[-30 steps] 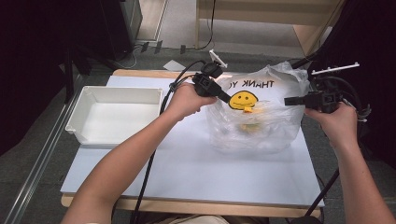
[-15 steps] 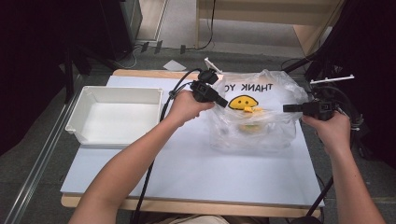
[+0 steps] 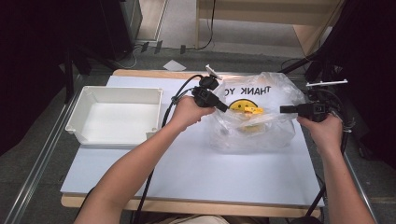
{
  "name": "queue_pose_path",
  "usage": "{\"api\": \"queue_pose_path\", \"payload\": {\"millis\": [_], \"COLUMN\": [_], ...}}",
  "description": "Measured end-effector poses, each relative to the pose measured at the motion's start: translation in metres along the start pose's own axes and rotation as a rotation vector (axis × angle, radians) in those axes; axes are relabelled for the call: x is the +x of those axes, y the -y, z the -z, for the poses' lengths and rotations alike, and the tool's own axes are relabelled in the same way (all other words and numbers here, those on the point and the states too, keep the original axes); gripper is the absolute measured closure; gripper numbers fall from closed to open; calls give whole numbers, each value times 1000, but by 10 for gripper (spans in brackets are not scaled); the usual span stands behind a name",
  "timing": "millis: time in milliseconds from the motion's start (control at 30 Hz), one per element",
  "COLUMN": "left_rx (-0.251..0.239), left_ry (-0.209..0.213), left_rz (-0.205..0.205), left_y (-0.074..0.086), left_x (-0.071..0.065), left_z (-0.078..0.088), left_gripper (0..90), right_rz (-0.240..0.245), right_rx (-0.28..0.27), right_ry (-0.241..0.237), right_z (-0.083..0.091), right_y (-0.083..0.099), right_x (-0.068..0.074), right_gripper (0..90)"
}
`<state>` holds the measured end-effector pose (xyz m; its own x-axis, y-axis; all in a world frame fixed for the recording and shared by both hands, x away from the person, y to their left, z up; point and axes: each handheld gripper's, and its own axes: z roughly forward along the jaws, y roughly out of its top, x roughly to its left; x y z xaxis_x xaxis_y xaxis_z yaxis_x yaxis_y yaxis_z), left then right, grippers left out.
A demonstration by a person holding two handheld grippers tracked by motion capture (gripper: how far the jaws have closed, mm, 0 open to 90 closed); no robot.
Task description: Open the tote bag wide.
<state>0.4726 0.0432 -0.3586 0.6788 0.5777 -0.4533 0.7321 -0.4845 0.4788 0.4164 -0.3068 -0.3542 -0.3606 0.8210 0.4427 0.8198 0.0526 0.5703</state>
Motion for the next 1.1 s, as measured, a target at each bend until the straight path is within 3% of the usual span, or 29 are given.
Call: {"api": "queue_pose_path", "payload": {"millis": [333, 600, 867, 1067, 1100], "left_rx": [24, 46, 66, 7, 5], "left_ry": [-22, -42, -34, 0, -2], "left_rz": [55, 65, 81, 69, 52], "left_y": [10, 15, 24, 19, 16], "left_x": [20, 27, 33, 25, 21], "left_z": [-18, -25, -37, -29, -27], "left_gripper": [900, 900, 900, 900, 900], "right_rz": [-59, -80, -103, -95, -94], "right_rx": [39, 57, 74, 76, 76], "right_ry": [27, 22, 15, 16, 18], "right_z": [-15, -28, -37, -40, -39], "right_y": [16, 30, 40, 43, 42], "right_x": [-20, -26, -32, -32, -30], "right_gripper": [891, 890, 891, 889, 889]}}
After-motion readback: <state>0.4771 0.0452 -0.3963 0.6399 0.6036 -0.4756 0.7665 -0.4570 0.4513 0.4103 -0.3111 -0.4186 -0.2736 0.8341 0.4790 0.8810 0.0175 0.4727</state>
